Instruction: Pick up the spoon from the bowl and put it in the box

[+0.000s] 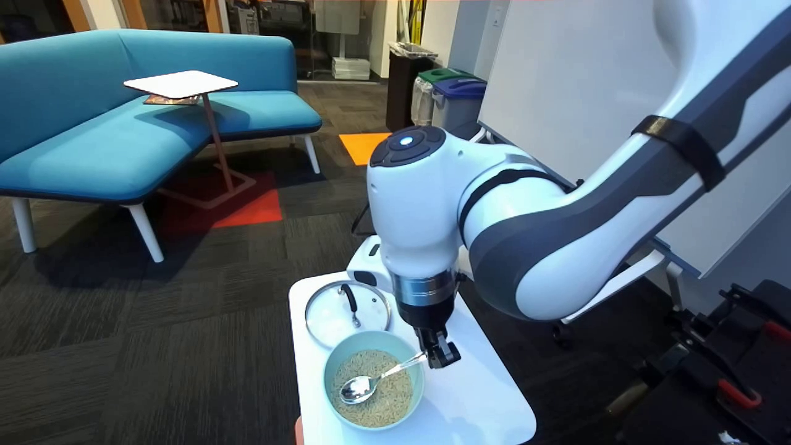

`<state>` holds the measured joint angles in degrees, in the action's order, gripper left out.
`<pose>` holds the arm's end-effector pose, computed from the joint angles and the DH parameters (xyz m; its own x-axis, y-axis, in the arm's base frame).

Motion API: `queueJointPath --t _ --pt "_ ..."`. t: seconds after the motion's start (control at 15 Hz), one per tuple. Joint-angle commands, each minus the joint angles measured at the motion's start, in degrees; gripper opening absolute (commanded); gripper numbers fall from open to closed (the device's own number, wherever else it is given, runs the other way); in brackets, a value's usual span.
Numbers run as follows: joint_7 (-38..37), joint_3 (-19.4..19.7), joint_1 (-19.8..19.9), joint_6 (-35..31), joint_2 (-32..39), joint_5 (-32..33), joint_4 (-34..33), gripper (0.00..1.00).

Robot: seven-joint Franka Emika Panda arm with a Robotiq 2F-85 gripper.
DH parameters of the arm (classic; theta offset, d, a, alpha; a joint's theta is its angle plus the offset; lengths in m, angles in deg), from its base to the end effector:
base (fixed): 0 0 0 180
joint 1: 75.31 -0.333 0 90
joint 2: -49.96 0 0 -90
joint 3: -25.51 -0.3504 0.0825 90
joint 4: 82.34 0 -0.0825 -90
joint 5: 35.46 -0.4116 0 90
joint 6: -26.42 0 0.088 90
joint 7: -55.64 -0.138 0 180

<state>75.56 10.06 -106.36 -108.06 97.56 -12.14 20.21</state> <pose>0.4556 0.4602 0.0518 0.1420 0.9663 -0.2148 0.9858 -0.1578 -0.0580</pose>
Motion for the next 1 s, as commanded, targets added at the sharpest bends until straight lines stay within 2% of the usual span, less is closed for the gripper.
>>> queueJointPath --t 0.0,0.07,0.13,0.33,0.6,0.93 --pt "-0.28 -0.20 0.19 1.74 -0.09 0.64 -1.11 0.01" --pt "-0.16 -0.29 0.31 1.75 -0.24 0.56 -0.99 0.00" --pt "0.01 -0.42 0.39 1.97 -0.59 0.49 -0.76 0.05" --pt "-0.07 -0.57 0.36 2.55 -2.19 0.61 0.28 0.05" --pt "-2.92 0.96 -1.85 4.75 -5.87 3.24 1.55 0.05" --pt "-7.76 2.18 -5.91 14.37 -10.83 9.51 1.27 0.05"
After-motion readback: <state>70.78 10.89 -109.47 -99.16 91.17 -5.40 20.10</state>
